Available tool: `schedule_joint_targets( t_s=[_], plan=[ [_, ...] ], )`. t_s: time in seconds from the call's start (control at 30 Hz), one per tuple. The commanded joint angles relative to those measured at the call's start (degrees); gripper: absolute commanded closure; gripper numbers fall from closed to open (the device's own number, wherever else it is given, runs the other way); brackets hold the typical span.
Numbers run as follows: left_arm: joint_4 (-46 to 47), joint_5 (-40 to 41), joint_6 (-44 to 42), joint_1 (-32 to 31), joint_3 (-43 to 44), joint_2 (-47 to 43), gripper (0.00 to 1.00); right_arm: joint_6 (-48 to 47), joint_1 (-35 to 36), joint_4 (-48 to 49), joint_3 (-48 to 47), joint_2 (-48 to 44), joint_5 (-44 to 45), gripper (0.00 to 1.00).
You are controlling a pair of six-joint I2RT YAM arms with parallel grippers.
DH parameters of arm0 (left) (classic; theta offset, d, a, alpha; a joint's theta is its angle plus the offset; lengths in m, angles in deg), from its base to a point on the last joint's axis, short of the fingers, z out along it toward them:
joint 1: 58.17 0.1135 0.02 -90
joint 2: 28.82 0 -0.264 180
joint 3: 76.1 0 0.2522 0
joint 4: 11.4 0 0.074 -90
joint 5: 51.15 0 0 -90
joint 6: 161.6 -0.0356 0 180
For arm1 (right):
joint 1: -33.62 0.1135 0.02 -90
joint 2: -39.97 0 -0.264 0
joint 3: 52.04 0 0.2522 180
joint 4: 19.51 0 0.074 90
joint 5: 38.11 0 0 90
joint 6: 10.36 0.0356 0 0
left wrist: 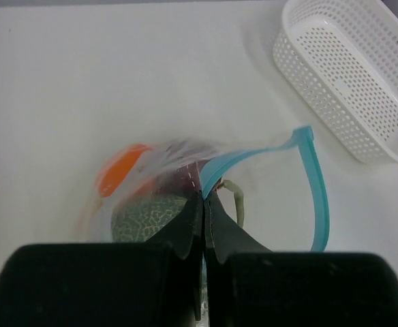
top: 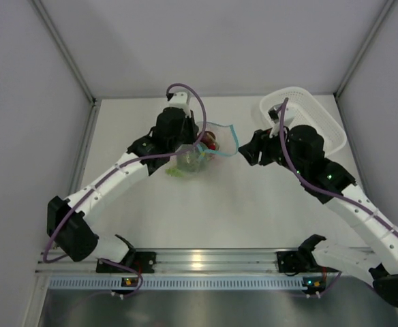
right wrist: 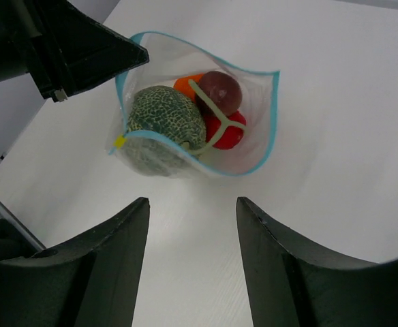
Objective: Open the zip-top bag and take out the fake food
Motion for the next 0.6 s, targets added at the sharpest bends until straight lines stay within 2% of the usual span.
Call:
schedule_joint_targets(
  t_s=[0.0, 0.33, 0.57],
  plan=[
    [2.9, 6.7, 10.3, -0.5, -1.5, -0.2, 1.0, 3.2, 0.2, 5.8, 0.9, 1.7, -4.3, 0.45],
    [4.1, 8.2, 14.4, -5.1, -2.1, 0.7, 1.0, 8.2, 0.2, 9.7, 1.6, 8.9, -3.5, 0.46],
    [4.2, 8.2, 14.5, -6.3, -1.9, 1.4, 1.0, 7.7, -0.5, 11.2, -3.1, 16.6, -2.6, 0.51]
  ],
)
